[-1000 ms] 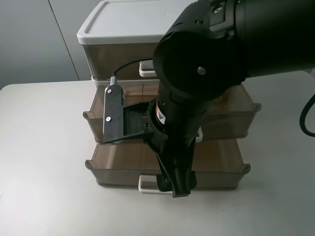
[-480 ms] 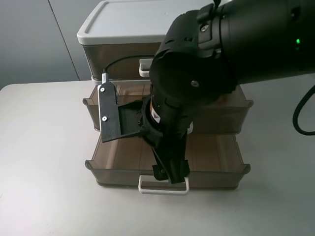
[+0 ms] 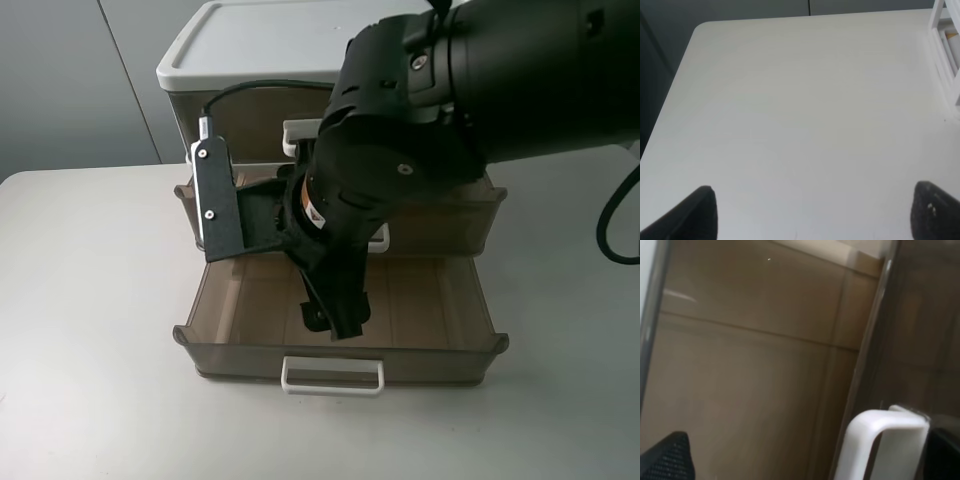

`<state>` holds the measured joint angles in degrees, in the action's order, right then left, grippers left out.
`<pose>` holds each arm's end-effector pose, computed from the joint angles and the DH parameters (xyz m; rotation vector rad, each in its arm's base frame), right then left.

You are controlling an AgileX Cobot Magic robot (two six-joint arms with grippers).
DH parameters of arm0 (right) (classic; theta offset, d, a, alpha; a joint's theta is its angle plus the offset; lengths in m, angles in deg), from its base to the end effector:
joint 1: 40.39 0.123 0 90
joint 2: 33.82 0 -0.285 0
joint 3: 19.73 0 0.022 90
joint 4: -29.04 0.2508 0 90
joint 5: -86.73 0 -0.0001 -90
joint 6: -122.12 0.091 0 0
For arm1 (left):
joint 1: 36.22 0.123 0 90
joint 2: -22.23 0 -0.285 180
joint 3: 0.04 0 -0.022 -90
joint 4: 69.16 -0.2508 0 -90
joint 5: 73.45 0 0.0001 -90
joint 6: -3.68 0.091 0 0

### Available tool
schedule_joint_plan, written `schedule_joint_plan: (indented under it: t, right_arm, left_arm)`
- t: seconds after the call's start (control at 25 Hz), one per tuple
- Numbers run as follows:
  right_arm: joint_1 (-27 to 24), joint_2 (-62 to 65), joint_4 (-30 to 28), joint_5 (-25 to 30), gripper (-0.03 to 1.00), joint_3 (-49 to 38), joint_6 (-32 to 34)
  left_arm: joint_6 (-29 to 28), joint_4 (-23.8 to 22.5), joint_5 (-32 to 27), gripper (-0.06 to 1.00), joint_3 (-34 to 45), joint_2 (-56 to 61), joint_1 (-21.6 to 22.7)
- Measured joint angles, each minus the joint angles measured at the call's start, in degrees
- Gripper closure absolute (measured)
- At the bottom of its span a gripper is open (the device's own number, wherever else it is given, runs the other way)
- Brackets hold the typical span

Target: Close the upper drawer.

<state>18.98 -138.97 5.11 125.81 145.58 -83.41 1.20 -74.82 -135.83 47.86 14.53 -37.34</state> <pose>0.1923 0.2790 0.2117 -2.0725 1.7146 -0.2742 -0.0077 0.0081 0.2786 -0.0314 2.0558 0.0795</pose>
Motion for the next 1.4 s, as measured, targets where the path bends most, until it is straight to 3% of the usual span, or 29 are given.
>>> schedule_joint_plan:
  t: [0.32,0.68,0.92,1.08,1.4]
  right_arm:
    - [-0.1,0.0,0.0,-1.0,0.27,0.0,2.8]
    - [1.6,5.6,11.4,-0.9,0.27,0.0,3.7]
    - [1.9,7.7,17.0,3.4,0.27,-1.6,7.6]
    - [2.1,8.2,17.4,4.1,0.27,-6.2,9.4]
    - [-1.1,8.3,15.4,-1.1,0.27,-9.6,12.6]
  left_arm:
    - [-0.1,0.0,0.0,0.20,0.0,0.0,0.0]
    - [-0.2,0.0,0.0,0.20,0.0,0.0,0.0]
    - [-0.2,0.0,0.0,0.20,0.0,0.0,0.0]
    - [-0.2,0.0,0.0,0.20,0.0,0.0,0.0]
    - [-0.2,0.0,0.0,0.20,0.0,0.0,0.0]
